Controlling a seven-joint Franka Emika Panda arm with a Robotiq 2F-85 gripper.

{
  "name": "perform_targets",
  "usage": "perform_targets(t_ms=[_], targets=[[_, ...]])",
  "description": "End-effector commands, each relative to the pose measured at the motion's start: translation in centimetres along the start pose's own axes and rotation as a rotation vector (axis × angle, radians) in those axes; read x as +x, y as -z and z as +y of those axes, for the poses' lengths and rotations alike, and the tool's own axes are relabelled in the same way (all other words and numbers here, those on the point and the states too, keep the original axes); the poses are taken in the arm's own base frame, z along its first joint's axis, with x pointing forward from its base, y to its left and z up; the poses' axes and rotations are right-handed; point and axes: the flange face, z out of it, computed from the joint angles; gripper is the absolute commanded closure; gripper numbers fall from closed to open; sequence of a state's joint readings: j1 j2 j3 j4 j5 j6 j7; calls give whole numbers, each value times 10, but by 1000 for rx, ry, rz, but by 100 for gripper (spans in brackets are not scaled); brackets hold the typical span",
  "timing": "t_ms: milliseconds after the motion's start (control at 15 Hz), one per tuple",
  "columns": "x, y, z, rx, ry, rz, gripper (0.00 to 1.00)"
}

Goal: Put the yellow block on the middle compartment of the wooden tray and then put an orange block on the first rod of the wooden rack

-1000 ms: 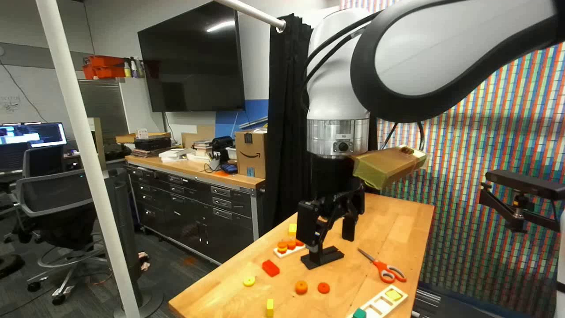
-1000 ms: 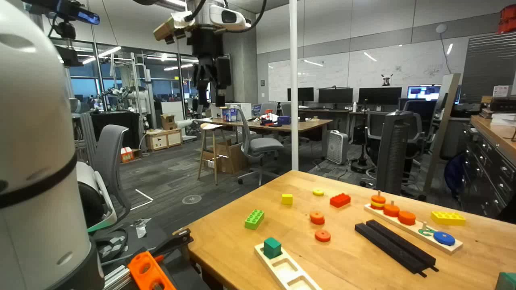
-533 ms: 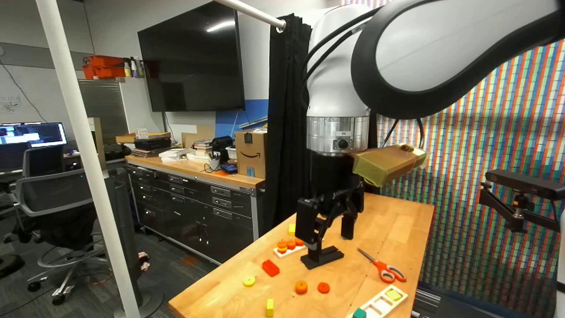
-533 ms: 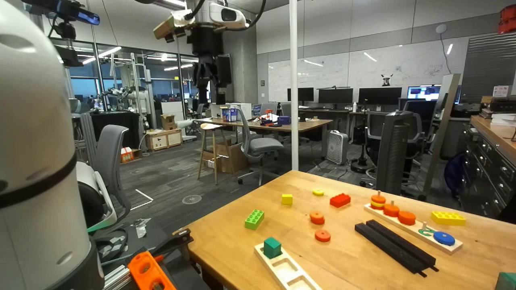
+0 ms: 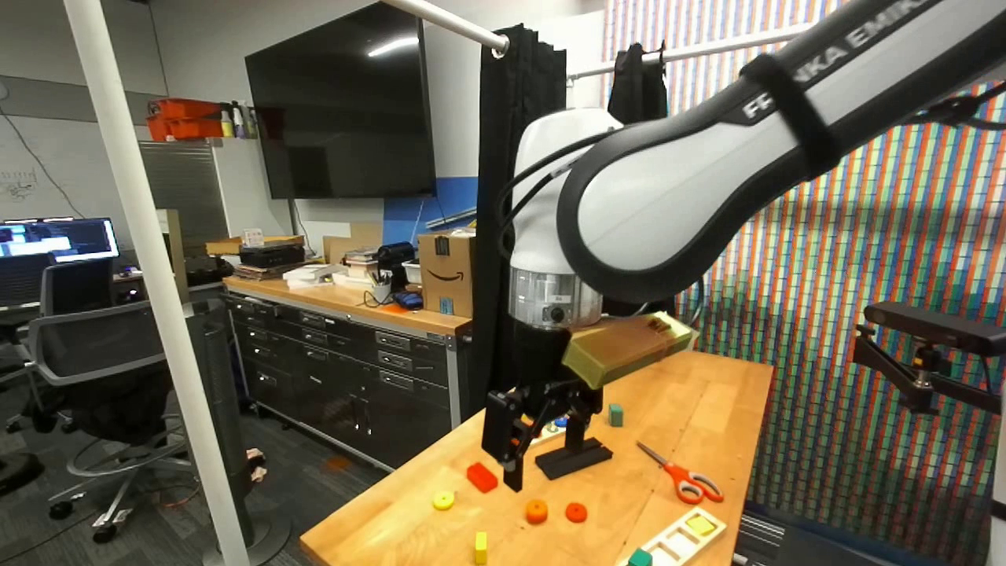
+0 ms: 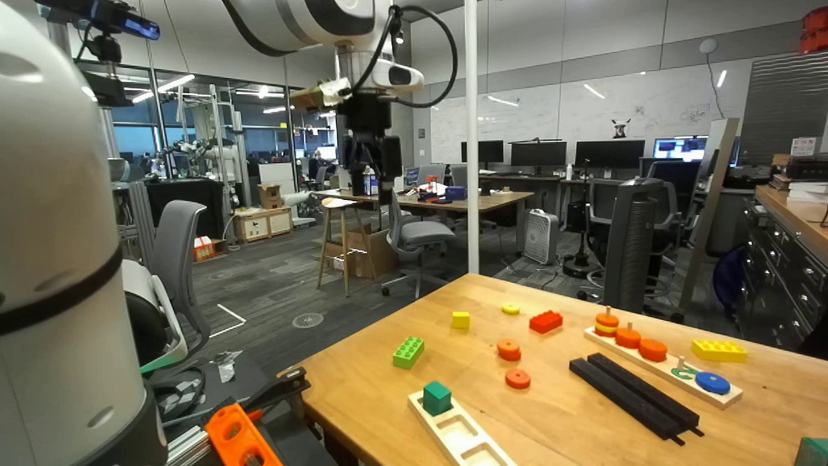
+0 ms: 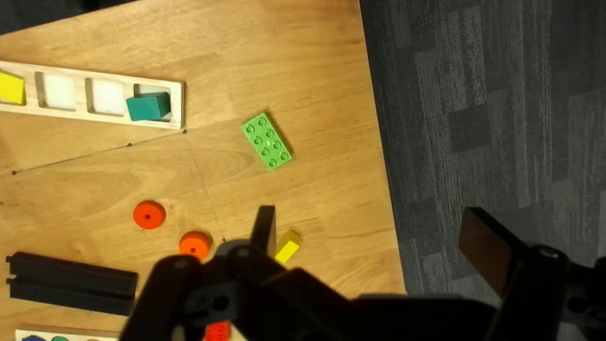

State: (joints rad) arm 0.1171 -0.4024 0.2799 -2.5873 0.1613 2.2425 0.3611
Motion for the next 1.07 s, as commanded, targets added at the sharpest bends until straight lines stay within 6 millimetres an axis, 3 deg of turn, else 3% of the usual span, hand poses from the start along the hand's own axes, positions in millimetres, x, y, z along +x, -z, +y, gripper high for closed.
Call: perform_targets(t_ms=[0, 467, 1000], targets=[[41, -36, 6, 18, -157, -29, 0], [94, -109, 30, 115, -369, -57, 0], [127, -176, 27, 163, -518, -168, 0]])
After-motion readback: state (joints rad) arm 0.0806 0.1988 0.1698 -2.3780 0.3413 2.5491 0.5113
